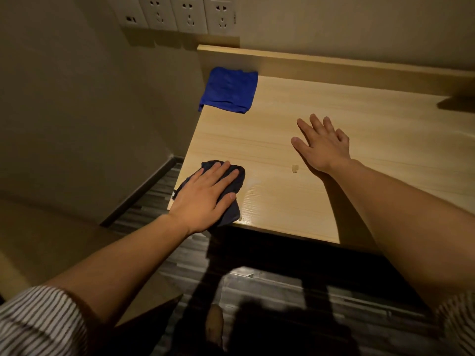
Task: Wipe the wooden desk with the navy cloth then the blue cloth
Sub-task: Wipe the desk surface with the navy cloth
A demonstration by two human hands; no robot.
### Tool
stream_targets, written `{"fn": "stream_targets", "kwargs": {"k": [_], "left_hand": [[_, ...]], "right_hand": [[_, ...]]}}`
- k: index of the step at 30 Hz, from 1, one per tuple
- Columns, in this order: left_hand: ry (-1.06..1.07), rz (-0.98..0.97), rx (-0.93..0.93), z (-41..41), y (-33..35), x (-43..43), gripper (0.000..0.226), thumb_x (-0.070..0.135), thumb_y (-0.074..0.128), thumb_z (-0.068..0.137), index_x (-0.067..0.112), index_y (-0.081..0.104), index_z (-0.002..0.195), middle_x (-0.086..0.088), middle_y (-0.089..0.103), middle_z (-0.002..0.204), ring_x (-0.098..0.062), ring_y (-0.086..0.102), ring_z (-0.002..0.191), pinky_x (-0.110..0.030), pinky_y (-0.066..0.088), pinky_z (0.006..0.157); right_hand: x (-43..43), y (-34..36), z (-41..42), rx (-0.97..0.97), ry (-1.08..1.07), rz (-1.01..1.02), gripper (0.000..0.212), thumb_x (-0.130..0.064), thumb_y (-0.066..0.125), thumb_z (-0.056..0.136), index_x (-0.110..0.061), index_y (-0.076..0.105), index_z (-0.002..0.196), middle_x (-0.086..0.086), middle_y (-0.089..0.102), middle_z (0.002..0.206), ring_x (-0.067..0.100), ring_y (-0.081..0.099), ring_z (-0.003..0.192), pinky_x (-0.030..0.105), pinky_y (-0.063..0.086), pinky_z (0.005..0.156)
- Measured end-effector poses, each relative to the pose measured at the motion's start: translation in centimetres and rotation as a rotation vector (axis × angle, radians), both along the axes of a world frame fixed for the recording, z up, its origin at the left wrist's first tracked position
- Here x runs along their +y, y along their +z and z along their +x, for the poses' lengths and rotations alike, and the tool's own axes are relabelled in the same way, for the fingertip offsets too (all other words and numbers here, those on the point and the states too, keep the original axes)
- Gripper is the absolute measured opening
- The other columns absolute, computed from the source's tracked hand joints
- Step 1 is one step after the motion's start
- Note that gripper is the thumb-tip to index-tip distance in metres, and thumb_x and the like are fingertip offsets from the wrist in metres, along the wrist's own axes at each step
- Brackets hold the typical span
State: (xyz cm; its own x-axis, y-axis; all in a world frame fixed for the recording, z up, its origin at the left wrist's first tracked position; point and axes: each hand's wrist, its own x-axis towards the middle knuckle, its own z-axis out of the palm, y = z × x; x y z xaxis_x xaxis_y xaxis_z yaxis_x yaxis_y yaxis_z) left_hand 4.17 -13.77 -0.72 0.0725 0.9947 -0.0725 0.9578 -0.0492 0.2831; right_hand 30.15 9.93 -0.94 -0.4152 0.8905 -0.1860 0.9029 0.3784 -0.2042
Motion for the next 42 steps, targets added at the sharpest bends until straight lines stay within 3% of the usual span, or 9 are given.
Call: {"fn": "stream_targets", "kwargs": {"k": [8,11,16,18,23,26,30,37,42], "left_hand": [[0.143,0.118,-0.195,2.6,0.9,-2.7,0.047,0.031,0.045,0.109,0.015,0.06,0.15,-0.004,0.053,0.16,-0.023,0.045,0.151,-0.039,0.031,0.125],[0.272,0.147,-0.314,4.5,1.4,-3.4,0.043,0.033,0.044,0.107,0.02,0.069,0.139,0.003,0.066,0.146,-0.017,0.057,0.138,-0.035,0.042,0.111],[0.447,0.028,-0.947,6.8,3.8,-1.2,0.028,0.036,0.047,0.108,0.032,0.074,0.116,0.015,0.08,0.107,-0.004,0.073,0.103,-0.02,0.052,0.085],[0.451,0.103,-1.014,7.0,5.1,1.8,0.026,0.025,0.047,0.114,0.03,0.073,0.112,0.013,0.081,0.1,-0.002,0.072,0.097,-0.017,0.051,0.084],[0.29,0.151,-0.787,7.0,7.2,12.6,0.026,0.031,0.042,0.114,0.029,0.068,0.115,0.003,0.073,0.103,-0.015,0.068,0.099,-0.036,0.053,0.087],[0.118,0.14,-0.398,6.6,6.4,18.7,0.039,0.036,0.039,0.115,0.02,0.06,0.143,-0.006,0.071,0.131,-0.027,0.064,0.119,-0.046,0.051,0.1],[-0.083,-0.111,0.049,5.4,2.6,21.8,0.064,0.055,0.023,0.113,0.028,0.013,0.17,-0.001,0.013,0.179,-0.024,0.008,0.164,-0.051,0.006,0.131],[-0.01,0.024,-0.097,2.0,1.1,17.3,0.071,0.064,0.011,0.107,0.032,0.008,0.17,0.006,0.005,0.179,-0.016,-0.004,0.164,-0.047,-0.001,0.131],[0.198,-0.055,0.038,-2.7,-0.4,11.9,0.068,0.055,0.01,0.11,0.024,0.002,0.17,0.001,-0.002,0.179,-0.02,-0.008,0.164,-0.048,-0.002,0.131]], "right_hand": [[0.0,0.1,-0.1,-0.013,0.011,0.0,0.068,-0.072,0.017,0.101,-0.045,0.01,0.162,-0.006,0.0,0.174,0.023,-0.006,0.159,0.053,0.003,0.124],[-0.1,0.0,-0.1,-0.011,0.013,0.008,0.068,-0.072,0.015,0.101,-0.045,0.009,0.162,-0.005,-0.001,0.174,0.023,-0.007,0.159,0.053,0.003,0.123],[0.0,-0.3,0.0,0.006,0.009,0.021,0.068,-0.072,0.013,0.1,-0.045,0.008,0.162,-0.006,-0.002,0.173,0.023,-0.008,0.159,0.053,0.003,0.123],[0.0,-0.4,-0.1,0.007,0.01,0.033,0.068,-0.072,0.012,0.1,-0.045,0.007,0.162,-0.006,-0.003,0.173,0.023,-0.008,0.159,0.053,0.003,0.123],[0.2,-0.5,-0.2,0.017,0.019,0.035,0.066,-0.07,0.012,0.102,-0.044,0.006,0.163,-0.005,-0.005,0.173,0.025,-0.01,0.158,0.055,0.003,0.124],[0.4,-0.4,-0.1,0.022,0.023,0.012,0.064,-0.068,0.014,0.103,-0.044,0.005,0.163,-0.006,-0.007,0.173,0.023,-0.012,0.158,0.055,0.001,0.124],[0.5,-0.8,0.0,0.032,0.005,0.011,0.065,-0.063,0.015,0.105,-0.039,0.002,0.164,-0.007,-0.007,0.173,0.02,-0.013,0.158,0.052,-0.001,0.124],[0.3,-0.4,0.0,0.053,-0.018,0.0,0.067,-0.061,0.022,0.105,-0.034,0.007,0.165,-0.009,-0.003,0.173,0.017,-0.01,0.158,0.049,0.001,0.124],[0.7,2.6,-3.2,0.276,-0.154,0.152,0.05,-0.046,0.036,0.106,-0.028,0.047,0.15,0.001,0.041,0.161,0.024,0.03,0.149,0.052,0.026,0.111]]}}
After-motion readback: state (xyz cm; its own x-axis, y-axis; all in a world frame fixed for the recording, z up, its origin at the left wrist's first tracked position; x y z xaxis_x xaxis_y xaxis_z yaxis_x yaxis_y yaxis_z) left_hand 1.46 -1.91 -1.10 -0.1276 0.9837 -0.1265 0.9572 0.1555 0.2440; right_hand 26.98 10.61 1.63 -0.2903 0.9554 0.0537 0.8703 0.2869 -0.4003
